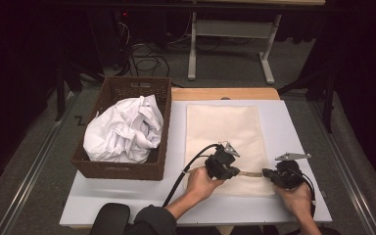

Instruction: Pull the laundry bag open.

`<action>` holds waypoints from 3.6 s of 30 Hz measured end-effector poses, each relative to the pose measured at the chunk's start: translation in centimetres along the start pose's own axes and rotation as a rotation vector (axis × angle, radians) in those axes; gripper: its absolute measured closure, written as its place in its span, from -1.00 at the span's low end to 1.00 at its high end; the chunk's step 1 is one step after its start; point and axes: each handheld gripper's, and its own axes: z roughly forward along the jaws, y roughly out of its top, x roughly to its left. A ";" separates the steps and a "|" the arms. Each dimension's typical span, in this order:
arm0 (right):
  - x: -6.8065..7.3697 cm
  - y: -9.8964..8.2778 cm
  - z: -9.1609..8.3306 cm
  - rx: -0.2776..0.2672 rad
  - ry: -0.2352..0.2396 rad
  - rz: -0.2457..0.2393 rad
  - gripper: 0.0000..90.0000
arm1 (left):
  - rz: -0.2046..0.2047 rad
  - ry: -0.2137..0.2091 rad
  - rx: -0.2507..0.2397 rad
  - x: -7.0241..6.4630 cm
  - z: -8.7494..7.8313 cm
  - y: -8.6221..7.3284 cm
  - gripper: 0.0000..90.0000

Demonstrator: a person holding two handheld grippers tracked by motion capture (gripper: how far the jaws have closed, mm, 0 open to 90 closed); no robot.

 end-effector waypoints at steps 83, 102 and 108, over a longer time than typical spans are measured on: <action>0.4 0.2 0.1 0.020 -0.025 -0.033 1.00 | -0.049 0.069 0.022 1.9 -3.0 -2.9 0.92; 0.4 0.2 0.1 0.021 -0.029 -0.034 1.00 | -0.073 0.113 0.035 3.1 -4.9 -4.7 0.92; 0.4 0.2 0.1 0.020 -0.027 -0.033 1.00 | -0.080 0.124 0.030 3.4 -5.3 -5.2 0.92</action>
